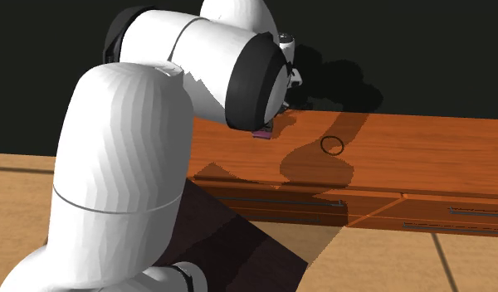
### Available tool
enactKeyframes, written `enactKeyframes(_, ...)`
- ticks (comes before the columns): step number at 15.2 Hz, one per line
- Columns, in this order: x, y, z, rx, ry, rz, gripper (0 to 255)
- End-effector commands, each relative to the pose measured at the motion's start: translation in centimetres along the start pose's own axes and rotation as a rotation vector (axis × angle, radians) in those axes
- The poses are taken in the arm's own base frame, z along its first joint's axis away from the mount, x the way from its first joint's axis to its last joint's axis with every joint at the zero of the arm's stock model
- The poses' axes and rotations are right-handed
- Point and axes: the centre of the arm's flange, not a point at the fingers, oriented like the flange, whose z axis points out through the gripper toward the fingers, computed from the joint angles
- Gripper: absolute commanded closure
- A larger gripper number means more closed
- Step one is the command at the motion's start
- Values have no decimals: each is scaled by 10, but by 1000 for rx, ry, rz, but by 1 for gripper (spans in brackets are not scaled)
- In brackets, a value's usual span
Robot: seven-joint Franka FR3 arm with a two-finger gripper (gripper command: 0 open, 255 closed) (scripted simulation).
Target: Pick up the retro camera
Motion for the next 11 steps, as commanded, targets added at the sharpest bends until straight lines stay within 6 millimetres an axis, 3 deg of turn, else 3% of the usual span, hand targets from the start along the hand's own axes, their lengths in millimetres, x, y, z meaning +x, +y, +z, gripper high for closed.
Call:
enactKeyframes(1,1,0,-11,0,1,0,255)
enactKeyframes(9,3,0,-54,0,1,0,255)
enactKeyframes(11,3,0,-54,0,1,0,255)
